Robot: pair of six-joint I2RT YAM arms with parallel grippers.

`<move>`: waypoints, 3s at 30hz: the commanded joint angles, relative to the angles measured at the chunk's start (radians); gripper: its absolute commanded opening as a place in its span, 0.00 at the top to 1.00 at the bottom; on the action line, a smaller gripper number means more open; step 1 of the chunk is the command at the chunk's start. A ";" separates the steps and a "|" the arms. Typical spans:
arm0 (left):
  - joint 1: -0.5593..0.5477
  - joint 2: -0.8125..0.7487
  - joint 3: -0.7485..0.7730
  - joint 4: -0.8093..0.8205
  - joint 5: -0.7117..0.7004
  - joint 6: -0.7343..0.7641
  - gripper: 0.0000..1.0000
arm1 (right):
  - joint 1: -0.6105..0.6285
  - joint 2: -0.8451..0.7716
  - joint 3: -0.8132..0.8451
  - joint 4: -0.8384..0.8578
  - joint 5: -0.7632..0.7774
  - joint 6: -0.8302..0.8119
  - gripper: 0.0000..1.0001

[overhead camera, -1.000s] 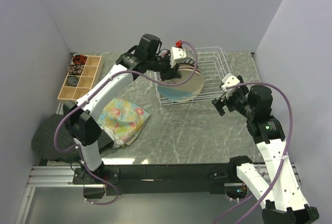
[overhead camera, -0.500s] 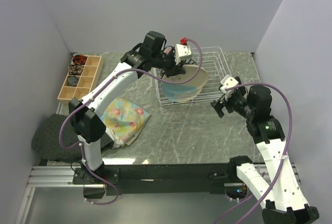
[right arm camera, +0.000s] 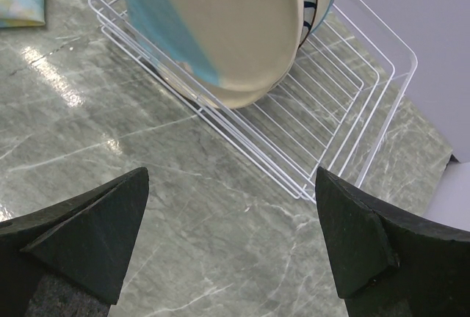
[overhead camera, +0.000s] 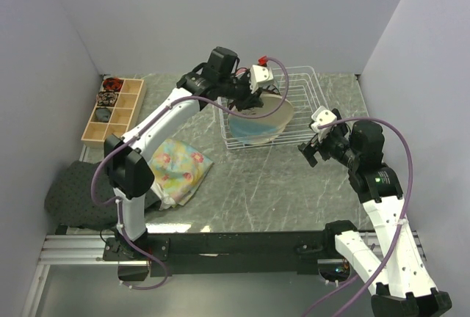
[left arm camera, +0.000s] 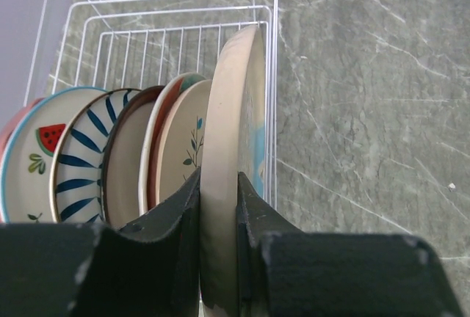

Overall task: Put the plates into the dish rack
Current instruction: Insert the plate into the dish rack, then reset the grippers

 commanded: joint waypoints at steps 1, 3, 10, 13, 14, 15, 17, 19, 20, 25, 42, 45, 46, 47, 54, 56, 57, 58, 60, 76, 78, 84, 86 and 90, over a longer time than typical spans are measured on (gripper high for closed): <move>-0.001 -0.015 0.043 0.106 0.024 0.015 0.99 | -0.009 0.001 -0.010 0.020 -0.009 -0.008 0.00; -0.002 -0.011 0.021 0.114 0.024 0.015 0.99 | -0.008 0.004 -0.010 0.018 -0.011 -0.008 0.00; -0.002 0.023 -0.041 0.152 0.006 0.002 0.99 | -0.011 0.008 -0.011 0.018 -0.014 -0.011 0.00; -0.002 0.029 -0.071 0.167 -0.002 -0.007 0.99 | -0.012 0.009 -0.013 0.020 -0.017 -0.013 0.00; -0.004 0.029 -0.077 0.172 -0.002 -0.010 0.99 | -0.015 0.009 -0.013 0.018 -0.017 -0.013 0.00; -0.002 0.029 -0.084 0.181 -0.002 -0.011 0.99 | -0.015 0.012 -0.013 0.018 -0.017 -0.013 0.00; -0.004 0.031 -0.106 0.193 0.000 -0.022 0.99 | -0.015 0.012 -0.014 0.020 -0.017 -0.014 0.00; -0.004 0.029 -0.127 0.212 0.003 -0.037 0.99 | -0.015 0.015 -0.014 0.018 -0.017 -0.016 0.00; -0.002 0.029 -0.132 0.218 0.001 -0.044 0.98 | -0.017 0.015 -0.016 0.020 -0.017 -0.016 0.00; -0.009 0.025 -0.169 0.256 -0.014 -0.059 0.97 | -0.018 0.017 -0.017 0.020 -0.018 -0.016 0.00; -0.010 -0.002 -0.170 0.293 -0.045 -0.145 0.46 | -0.026 0.020 -0.017 0.017 -0.029 -0.017 0.00; -0.009 -0.028 -0.166 0.299 -0.051 -0.166 0.35 | -0.029 0.020 -0.017 0.015 -0.031 -0.017 0.00; -0.009 -0.050 -0.164 0.310 -0.057 -0.172 0.31 | -0.031 0.021 -0.016 0.015 -0.032 -0.016 0.00; -0.009 -0.063 -0.166 0.311 -0.059 -0.176 0.25 | -0.034 0.021 -0.016 0.013 -0.037 -0.014 0.00; -0.007 -0.213 -0.241 0.385 -0.091 -0.205 0.01 | -0.052 0.020 -0.007 0.006 -0.047 -0.006 0.00; -0.006 -0.251 -0.252 0.388 -0.112 -0.209 0.01 | -0.060 0.018 -0.007 0.007 -0.051 -0.003 0.00; -0.004 -0.262 -0.261 0.387 -0.122 -0.214 0.01 | -0.067 0.018 -0.008 0.007 -0.052 -0.003 0.00; -0.004 -0.288 -0.265 0.387 -0.134 -0.222 0.00 | -0.070 0.018 -0.008 0.012 -0.051 0.003 0.00; 0.005 -0.334 -0.294 0.394 -0.166 -0.257 0.01 | -0.086 0.015 -0.017 0.039 -0.035 0.018 0.00; 0.413 -1.156 -1.127 0.371 -0.661 -0.823 0.01 | -0.268 -0.103 -0.077 0.233 0.644 0.670 0.00; 0.413 -1.245 -1.189 0.368 -0.727 -0.808 0.01 | -0.268 -0.106 -0.080 0.230 0.695 0.678 0.00; 0.413 -1.370 -1.295 0.384 -0.780 -0.789 0.01 | -0.268 -0.149 -0.137 0.256 0.739 0.711 0.00; 0.413 -1.378 -1.289 0.374 -0.778 -0.775 0.01 | -0.268 -0.166 -0.157 0.260 0.738 0.718 0.00; 0.413 -1.387 -1.290 0.371 -0.755 -0.771 0.01 | -0.268 -0.180 -0.168 0.257 0.733 0.734 0.00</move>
